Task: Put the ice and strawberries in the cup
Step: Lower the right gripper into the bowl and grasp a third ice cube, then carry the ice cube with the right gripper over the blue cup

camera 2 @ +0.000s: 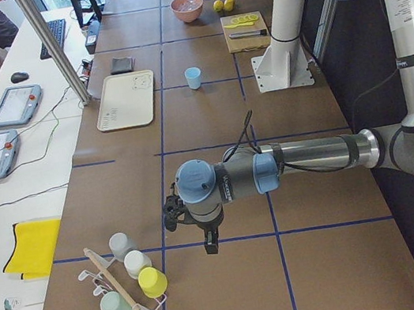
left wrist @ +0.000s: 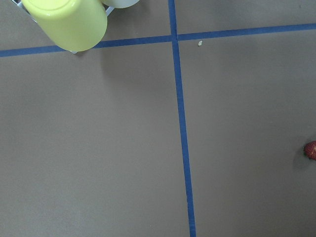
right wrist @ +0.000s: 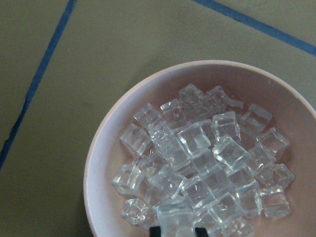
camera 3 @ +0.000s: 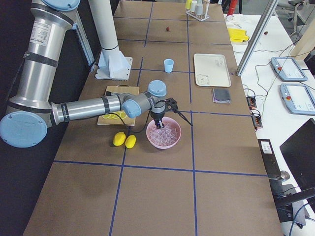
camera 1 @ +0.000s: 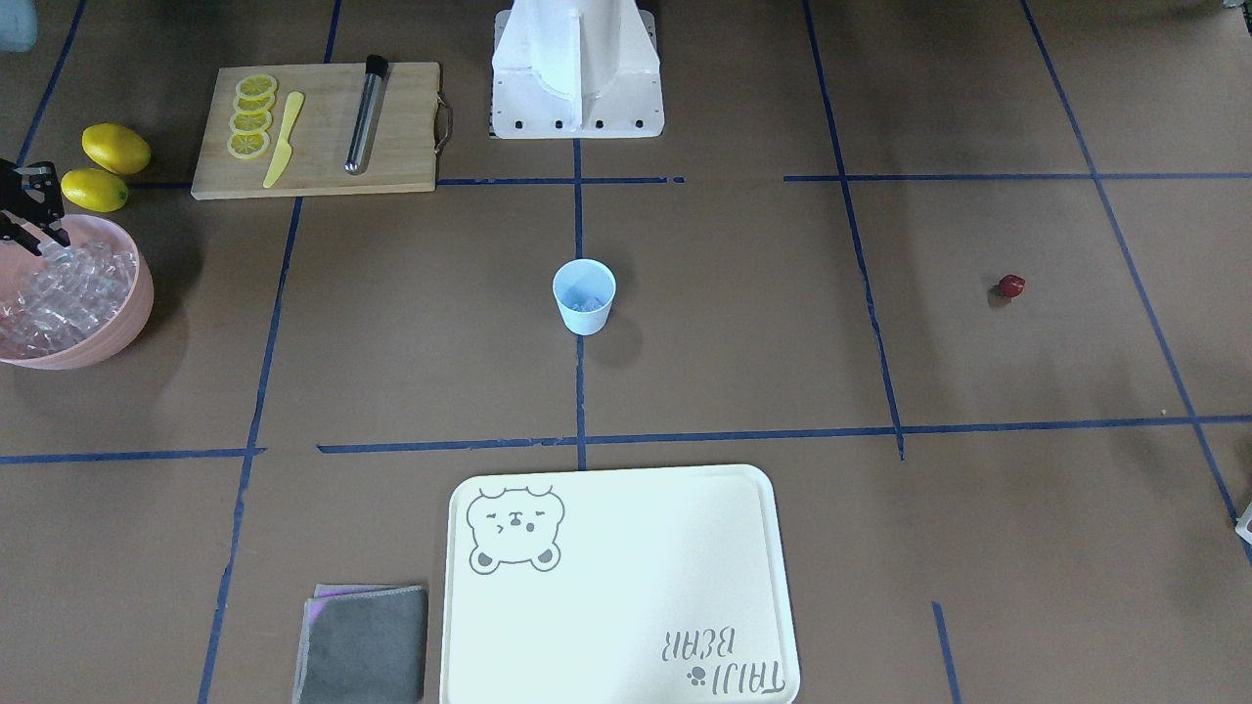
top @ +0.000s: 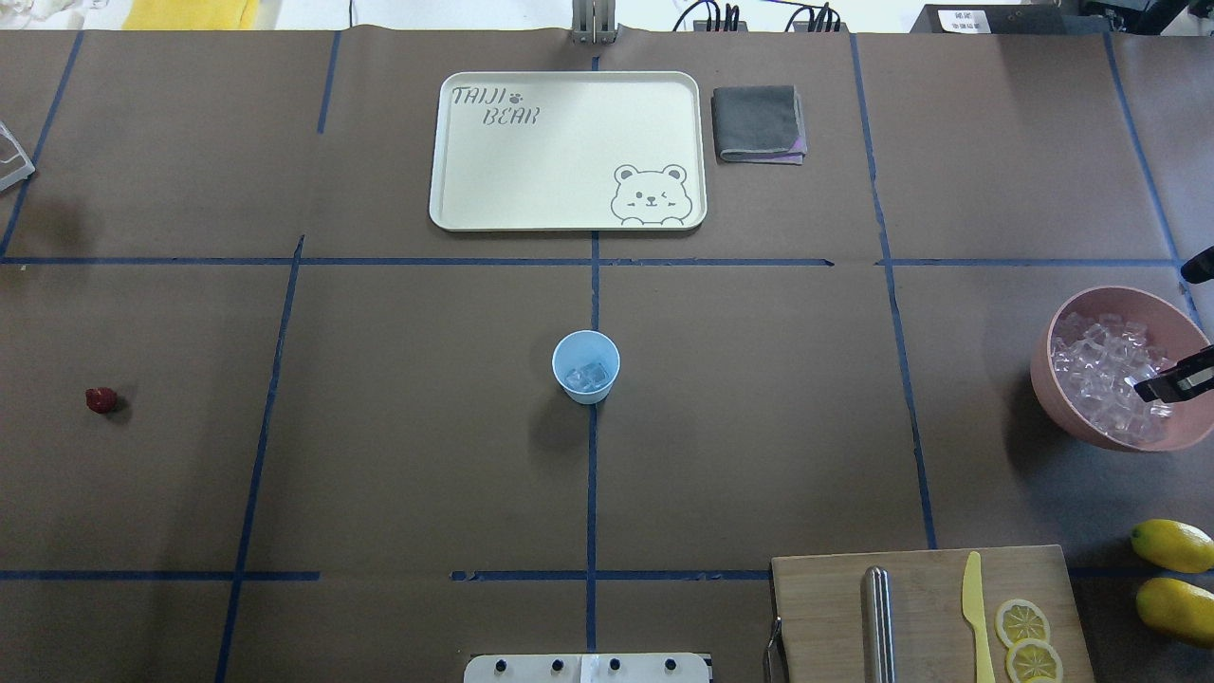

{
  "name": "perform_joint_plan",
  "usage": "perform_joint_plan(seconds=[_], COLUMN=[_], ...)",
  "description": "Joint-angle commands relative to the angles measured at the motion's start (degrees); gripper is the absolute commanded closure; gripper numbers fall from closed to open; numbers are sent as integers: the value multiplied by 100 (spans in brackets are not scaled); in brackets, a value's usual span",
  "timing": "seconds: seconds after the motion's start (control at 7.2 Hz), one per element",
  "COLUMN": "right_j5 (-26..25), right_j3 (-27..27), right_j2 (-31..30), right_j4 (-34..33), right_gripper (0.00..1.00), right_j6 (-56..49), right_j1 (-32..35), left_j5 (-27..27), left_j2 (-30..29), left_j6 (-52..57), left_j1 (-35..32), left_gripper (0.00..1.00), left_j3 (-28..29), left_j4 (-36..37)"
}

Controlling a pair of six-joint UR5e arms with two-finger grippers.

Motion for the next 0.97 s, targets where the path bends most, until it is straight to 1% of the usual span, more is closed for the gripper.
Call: perform_joint_plan(seconds=[0.0, 0.28, 0.42, 0.56, 0.69, 0.83], right_j5=[16, 15, -2, -28, -28, -107], right_j3=[270, 393, 420, 429, 472, 542], right_j2=[546, 854, 1134, 1650, 2291, 3011], right_j4=[-407, -416, -486, -922, -1552, -2272], right_gripper=[100, 100, 100, 100, 100, 100], right_j6=[888, 1636, 2014, 2244, 2394, 2761], right_j1=[75, 23, -134, -223, -354, -616], left_j5=[0, 0, 9, 9, 9, 9], left_j2=[17, 26, 9, 0, 0, -9], left_j6=[0, -9, -9, -9, -9, -9], left_j1=[0, 0, 0, 0, -9, 0], left_gripper=[0, 0, 0, 0, 0, 0], left_j3=[-61, -114, -88, -97, -114, -106], left_j4=[8, 9, 9, 9, 9, 9])
